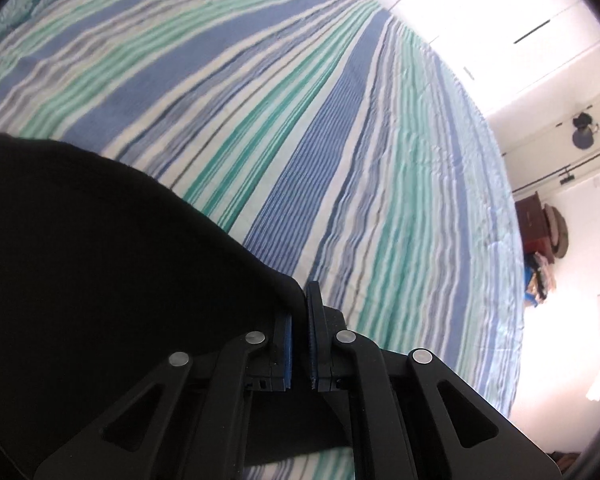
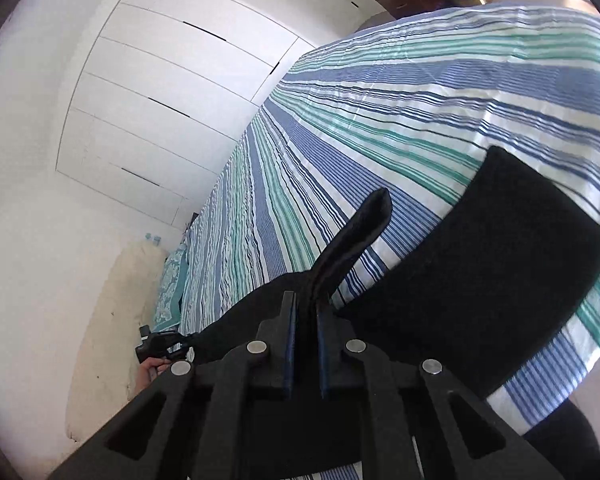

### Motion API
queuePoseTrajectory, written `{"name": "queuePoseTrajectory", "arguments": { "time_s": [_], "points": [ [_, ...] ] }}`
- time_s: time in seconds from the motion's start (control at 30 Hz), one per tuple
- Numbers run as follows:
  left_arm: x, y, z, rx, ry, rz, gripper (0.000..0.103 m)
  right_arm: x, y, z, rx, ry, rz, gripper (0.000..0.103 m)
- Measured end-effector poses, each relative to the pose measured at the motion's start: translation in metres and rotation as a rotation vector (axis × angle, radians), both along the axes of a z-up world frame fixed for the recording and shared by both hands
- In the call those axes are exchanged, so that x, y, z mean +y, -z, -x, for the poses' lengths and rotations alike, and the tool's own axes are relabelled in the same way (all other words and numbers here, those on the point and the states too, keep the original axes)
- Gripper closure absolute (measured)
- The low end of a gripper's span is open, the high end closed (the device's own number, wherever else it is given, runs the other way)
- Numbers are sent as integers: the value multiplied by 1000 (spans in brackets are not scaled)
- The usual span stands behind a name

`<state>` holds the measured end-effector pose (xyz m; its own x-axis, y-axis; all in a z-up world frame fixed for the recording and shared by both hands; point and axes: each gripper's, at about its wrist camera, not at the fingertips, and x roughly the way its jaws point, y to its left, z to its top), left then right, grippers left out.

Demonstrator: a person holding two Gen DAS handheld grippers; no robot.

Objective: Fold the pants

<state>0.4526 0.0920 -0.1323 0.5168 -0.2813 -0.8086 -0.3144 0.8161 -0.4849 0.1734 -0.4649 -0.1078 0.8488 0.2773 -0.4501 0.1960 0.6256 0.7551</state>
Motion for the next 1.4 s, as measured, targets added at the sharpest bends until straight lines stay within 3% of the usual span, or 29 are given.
{"name": "queuePoseTrajectory", "arguments": {
  "time_s": [0.1,0.17,0.2,0.3,0.4,0.5,0.67,0.77,0.9,1.07,1.4],
  "points": [
    [10,-74,80,-237,-16,-59,99,-12,-47,-21,-97,-47,14,94],
    [16,-93,133,-330,-31,-110,98,-22,-65,-22,-120,-72,23,94],
    [16,-87,173,-340,-37,-137,98,-28,-65,-19,-100,-76,35,94],
    [-1,-26,239,-213,-17,-195,97,-49,-26,-8,66,-28,56,94],
    [-22,31,261,-79,2,-167,98,-63,27,4,256,16,81,94],
    [-34,41,269,-64,-9,-161,99,-66,53,16,355,44,129,95],
    [-56,27,267,-88,47,-217,99,-67,54,25,363,67,177,95],
    [-63,24,268,-83,51,-214,99,-59,40,20,379,33,294,95],
    [-72,27,268,-70,75,-200,99,-45,27,10,434,-26,533,96],
    [-89,30,256,-60,135,-210,99,-40,27,8,484,-83,738,96],
    [-84,52,247,1,183,-206,99,-49,40,5,554,-92,840,98]
  ]
}}
